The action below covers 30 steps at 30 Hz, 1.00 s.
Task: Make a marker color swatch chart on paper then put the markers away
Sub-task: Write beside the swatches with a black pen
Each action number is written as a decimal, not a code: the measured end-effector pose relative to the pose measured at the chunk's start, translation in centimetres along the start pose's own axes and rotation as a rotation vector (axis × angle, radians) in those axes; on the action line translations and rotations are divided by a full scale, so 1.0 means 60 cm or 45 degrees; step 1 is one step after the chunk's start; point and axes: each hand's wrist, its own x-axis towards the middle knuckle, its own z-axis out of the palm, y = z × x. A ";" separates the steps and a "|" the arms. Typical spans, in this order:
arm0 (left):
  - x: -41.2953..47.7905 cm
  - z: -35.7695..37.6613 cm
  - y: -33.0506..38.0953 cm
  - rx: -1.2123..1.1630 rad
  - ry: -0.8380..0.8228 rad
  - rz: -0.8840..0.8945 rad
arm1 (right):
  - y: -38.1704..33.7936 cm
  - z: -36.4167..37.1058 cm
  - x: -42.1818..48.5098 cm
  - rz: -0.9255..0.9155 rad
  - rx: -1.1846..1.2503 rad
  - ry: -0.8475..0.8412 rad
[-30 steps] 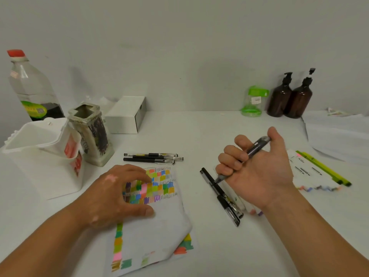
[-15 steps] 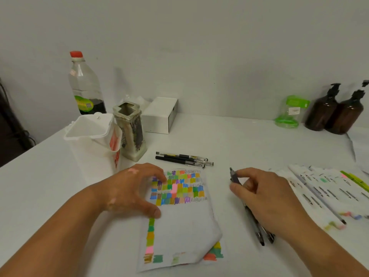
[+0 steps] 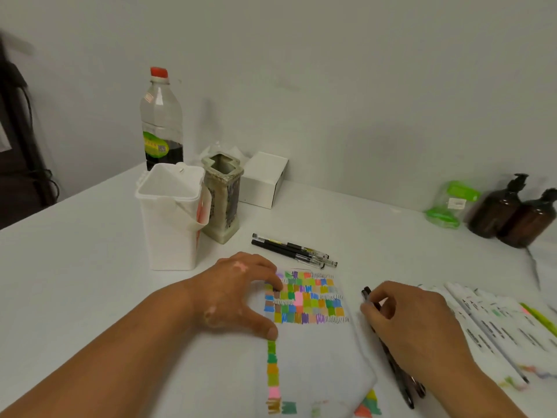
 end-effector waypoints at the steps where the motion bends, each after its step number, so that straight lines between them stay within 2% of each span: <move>1: -0.001 -0.001 -0.001 -0.014 0.001 0.000 | -0.007 0.000 0.011 -0.039 0.031 0.030; 5: -0.002 -0.006 0.001 -0.032 -0.002 0.005 | -0.063 0.014 0.078 -0.303 0.079 -0.051; 10: -0.002 -0.007 0.000 -0.007 -0.002 0.009 | -0.135 0.057 0.144 -0.566 -0.105 -0.190; 15: 0.000 -0.005 -0.003 0.014 -0.003 0.018 | -0.169 0.085 0.163 -0.587 -0.264 -0.247; 25: 0.001 -0.005 0.001 0.026 -0.020 -0.005 | -0.180 0.099 0.169 -0.450 -0.273 -0.237; 30: -0.001 -0.008 0.006 0.023 -0.032 -0.021 | -0.184 0.088 0.162 -0.571 -0.389 -0.185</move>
